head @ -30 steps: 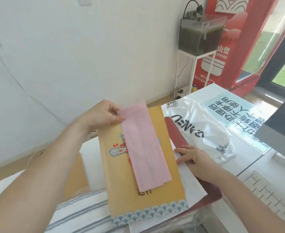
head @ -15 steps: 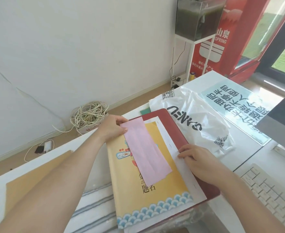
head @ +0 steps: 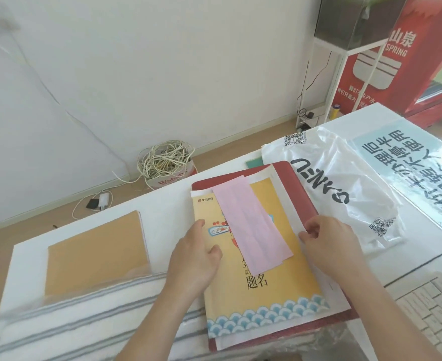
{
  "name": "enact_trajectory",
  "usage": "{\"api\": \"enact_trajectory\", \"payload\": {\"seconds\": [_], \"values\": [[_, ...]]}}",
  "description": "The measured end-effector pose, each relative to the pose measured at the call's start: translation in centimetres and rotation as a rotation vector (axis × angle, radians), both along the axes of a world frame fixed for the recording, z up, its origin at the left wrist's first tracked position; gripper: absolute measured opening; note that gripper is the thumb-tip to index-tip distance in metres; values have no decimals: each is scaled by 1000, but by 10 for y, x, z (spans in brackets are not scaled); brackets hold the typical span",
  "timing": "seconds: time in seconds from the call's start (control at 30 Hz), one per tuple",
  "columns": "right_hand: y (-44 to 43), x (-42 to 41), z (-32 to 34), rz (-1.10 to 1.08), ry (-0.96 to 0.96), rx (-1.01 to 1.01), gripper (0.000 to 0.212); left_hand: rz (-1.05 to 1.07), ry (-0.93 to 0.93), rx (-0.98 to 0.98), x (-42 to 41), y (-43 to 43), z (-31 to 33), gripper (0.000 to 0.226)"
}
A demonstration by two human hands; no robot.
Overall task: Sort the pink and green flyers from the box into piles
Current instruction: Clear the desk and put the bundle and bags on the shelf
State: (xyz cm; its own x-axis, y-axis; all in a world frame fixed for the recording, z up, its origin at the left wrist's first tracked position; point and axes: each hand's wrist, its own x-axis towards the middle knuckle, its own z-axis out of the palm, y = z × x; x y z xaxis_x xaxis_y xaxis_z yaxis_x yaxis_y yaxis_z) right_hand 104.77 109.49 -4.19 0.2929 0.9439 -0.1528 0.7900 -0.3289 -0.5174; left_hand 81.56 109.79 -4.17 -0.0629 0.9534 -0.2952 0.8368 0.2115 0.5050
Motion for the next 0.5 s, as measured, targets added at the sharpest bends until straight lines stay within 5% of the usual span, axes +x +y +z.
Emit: {"api": "enact_trajectory", "payload": {"seconds": [0.2,0.33,0.5], "values": [[-1,0,-4,-30,-96,-4,3,-86,25,94,1,-9,1,54],[-1,-17,11,-6,-211,52,38,-8,111,153,-62,-15,6,50],[-7,-116,30,492,-112,198,39,118,310,48,-179,-12,12,51]]}}
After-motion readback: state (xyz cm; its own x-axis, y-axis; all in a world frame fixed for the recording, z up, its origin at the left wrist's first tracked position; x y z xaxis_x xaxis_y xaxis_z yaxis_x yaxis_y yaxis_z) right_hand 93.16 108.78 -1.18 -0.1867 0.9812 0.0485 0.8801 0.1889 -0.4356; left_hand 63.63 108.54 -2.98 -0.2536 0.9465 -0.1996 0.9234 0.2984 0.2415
